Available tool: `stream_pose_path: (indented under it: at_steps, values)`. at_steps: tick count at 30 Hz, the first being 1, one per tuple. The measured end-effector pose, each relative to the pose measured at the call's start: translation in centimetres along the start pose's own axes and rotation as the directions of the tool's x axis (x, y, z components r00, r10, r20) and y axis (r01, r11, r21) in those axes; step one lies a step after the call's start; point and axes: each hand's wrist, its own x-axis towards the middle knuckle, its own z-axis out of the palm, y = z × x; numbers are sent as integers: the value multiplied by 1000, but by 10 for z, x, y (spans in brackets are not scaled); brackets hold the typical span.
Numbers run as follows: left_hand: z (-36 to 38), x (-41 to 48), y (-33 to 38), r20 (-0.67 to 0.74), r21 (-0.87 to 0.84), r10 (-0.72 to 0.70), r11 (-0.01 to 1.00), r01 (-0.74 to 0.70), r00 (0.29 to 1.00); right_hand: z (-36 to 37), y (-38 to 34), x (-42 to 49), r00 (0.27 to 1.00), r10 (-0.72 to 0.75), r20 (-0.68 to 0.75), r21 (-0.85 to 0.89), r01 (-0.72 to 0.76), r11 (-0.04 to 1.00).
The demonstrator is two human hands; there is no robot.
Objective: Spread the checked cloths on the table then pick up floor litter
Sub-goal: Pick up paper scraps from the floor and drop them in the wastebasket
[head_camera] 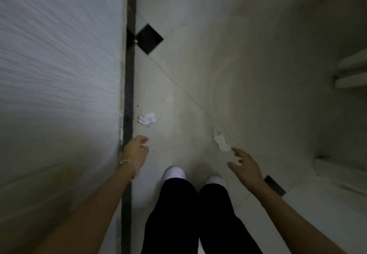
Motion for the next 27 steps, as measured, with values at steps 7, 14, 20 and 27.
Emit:
stream_pose_path:
  at_steps: [7,14,20,27]
  values:
    - [46,134,-21,-141,419,303,881,-220,943,64,58,130,977,-149,-151,-159,125,979]
    - [61,150,-18,-227,482,365,848,-222,903,78,61,149,937,-187,-294,-88,169,982]
    - [41,61,17,-55,146,127,982,-117,990,24,57,77,985,57,-163,146,-33,989]
    - [-27,-123,102,40,-67,33,997,-30,999,-105,-12,-116,965,127,-228,428,-18,904]
